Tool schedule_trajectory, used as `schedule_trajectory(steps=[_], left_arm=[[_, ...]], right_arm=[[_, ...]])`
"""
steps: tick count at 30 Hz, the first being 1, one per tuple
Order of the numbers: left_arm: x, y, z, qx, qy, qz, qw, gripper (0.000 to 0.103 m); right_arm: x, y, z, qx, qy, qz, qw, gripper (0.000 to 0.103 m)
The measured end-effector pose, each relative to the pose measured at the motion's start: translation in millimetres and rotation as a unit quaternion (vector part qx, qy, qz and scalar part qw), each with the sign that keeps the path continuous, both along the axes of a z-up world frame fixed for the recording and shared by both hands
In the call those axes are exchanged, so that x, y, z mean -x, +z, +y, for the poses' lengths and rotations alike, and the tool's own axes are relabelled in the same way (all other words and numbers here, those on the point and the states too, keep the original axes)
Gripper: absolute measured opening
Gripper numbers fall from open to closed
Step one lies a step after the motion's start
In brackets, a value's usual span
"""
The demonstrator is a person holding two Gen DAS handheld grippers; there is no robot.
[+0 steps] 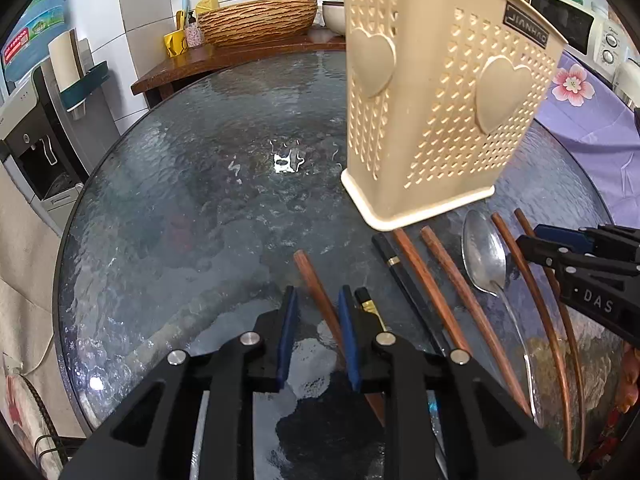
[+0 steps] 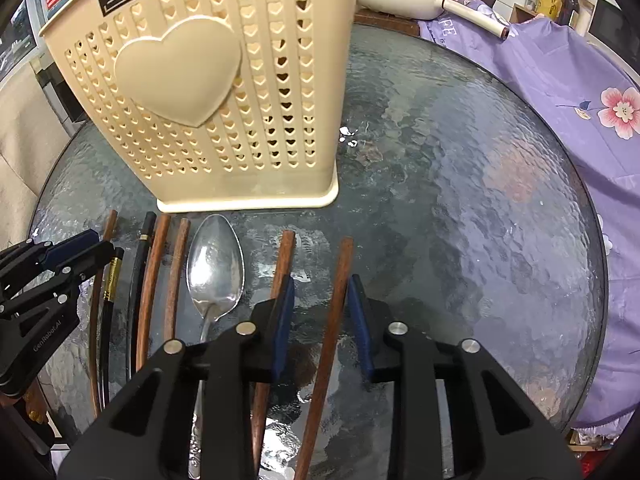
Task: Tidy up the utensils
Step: 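Grasp a wooden chopstick with the left tool while the right tool grasps another chopstick, then lift the chopstick with the left tool while the right tool carries its chopstick toward the basket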
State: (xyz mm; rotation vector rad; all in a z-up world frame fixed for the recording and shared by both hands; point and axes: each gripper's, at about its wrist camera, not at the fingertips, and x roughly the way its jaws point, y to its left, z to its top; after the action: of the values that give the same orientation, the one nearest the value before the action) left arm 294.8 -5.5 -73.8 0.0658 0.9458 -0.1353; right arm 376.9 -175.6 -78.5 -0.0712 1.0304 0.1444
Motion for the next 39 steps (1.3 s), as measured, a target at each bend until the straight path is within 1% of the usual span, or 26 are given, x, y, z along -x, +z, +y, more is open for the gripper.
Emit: schedule_trajectory(steps=[3,4,5,6,9,19,27,29,33,39], left_arm=[[0.4,-0.2,0.5,0.0,-0.001,0.0,1.0,0.019],[0.6,-0.2,0.3,-0.002,-0.001,0.0,1.0,0.019],[-0.1,-0.1,1.1,-0.002,-0.002,0.0,1.0,0.017],[0.1,-0.1,0.7,-0.002,-0.002,0.0,1.0,0.014],[-2.3,0.2,0.7,-0.002,-0.005,0.001,1.0,0.013],[-9.2,-0.3,3.3,0.005,-0.002,-0.004,1.0,0.011],[-17.8,0.1,8.5,0.026,0.0,-0.001,0.9997,0.01],[-16.8,1.6,7.4,0.033,-0.001,-0.003,0.9995,0.01],[-16.1,13.0,9.0,0.041,-0.002,-0.022,0.9989,0.009],[-14.0,34.9,12.2,0.05,-0.004,-0.047,0.9976,0.008]], right_arm=[[1.7,-0.7,2.9,0.001,0.005,0.001,1.0,0.022],[1.8,-0.9,3.7,0.003,0.006,0.001,1.0,0.019],[2.4,-1.3,4.8,0.003,0.008,0.001,1.0,0.018],[2.8,-1.6,6.1,0.003,0.01,0.001,1.0,0.014],[3.8,-2.5,6.4,0.001,0.008,-0.002,1.0,0.009],[6.4,-5.6,2.9,-0.01,0.006,-0.013,1.0,0.008],[3.9,-7.6,-5.9,-0.029,0.0,-0.024,0.999,0.008],[4.5,-6.8,-10.4,-0.043,-0.005,-0.031,0.999,0.008],[7.8,0.7,-17.9,-0.059,-0.009,-0.047,0.997,0.008],[10.0,23.5,-29.7,-0.087,-0.012,-0.081,0.993,0.007]])
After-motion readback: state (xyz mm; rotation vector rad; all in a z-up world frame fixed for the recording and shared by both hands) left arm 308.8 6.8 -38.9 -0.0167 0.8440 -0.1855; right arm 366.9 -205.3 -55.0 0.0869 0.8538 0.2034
